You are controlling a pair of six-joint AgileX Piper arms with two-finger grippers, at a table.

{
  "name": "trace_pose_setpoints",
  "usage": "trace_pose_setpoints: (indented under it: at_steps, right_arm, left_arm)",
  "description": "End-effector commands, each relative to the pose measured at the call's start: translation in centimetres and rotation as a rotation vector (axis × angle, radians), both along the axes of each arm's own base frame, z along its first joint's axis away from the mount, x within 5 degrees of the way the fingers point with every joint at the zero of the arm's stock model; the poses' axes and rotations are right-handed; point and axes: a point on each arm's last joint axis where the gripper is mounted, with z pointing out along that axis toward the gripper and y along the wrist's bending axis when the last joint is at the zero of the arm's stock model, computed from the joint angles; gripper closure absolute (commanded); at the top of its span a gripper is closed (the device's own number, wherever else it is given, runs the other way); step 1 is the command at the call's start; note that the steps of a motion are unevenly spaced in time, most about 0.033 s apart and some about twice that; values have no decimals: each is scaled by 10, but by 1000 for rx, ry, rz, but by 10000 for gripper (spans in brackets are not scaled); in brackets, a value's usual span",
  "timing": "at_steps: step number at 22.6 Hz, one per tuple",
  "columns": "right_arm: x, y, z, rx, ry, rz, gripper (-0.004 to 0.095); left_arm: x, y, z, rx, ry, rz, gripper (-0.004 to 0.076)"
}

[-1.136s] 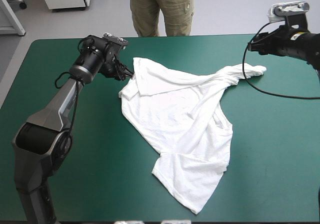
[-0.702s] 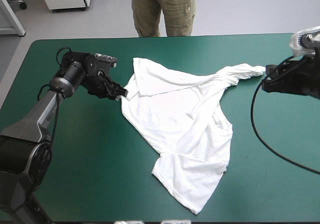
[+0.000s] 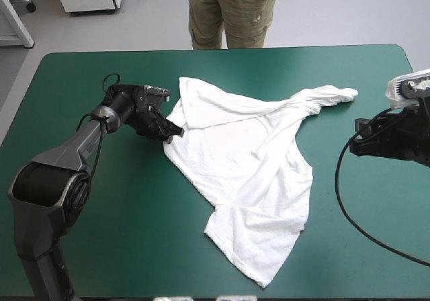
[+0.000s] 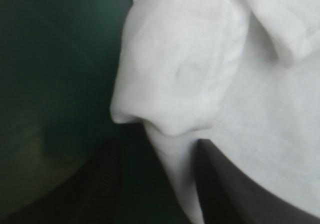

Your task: Fold the cloth

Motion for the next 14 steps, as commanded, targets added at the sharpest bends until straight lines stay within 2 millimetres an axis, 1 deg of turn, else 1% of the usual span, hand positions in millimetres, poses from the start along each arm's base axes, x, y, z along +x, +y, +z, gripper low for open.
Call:
trace_pose_setpoints:
  at_steps: [1,2,4,5,6,7,9,11,12,13,14]
  right_arm:
    - [-1,0,4,7,-30,-6,467]
    - [-1,-1,0,0,-5,-6,467]
    - [1,-1,-12,0,55,-1,467]
    - [4,1,-31,7,120,9,467]
    - [5,3,-43,9,162,14,467]
    - [8,8,-70,16,259,42,467]
    - [10,16,-98,23,343,75,467]
    - [10,26,-124,28,398,97,467]
    - [11,35,-150,18,428,91,467]
    - [12,41,-166,-5,437,70,463]
    - [13,45,-173,-21,449,64,454]
  left_arm:
    - [0,-22,8,-54,-73,-31,647]
    - [1,-23,9,-57,-85,-32,736]
    - [2,-26,10,-61,-105,-34,729]
    - [2,-26,10,-62,-107,-33,733]
    - [1,-26,9,-61,-100,-34,733]
    - [1,-25,9,-48,-96,-40,733]
    - [1,-23,9,-32,-94,-47,733]
    - [0,-23,8,-27,-91,-49,733]
    - [0,-22,8,-17,-87,-54,733]
    - [-1,-22,8,-12,-79,-56,733]
    - [-1,-22,8,-8,-75,-58,733]
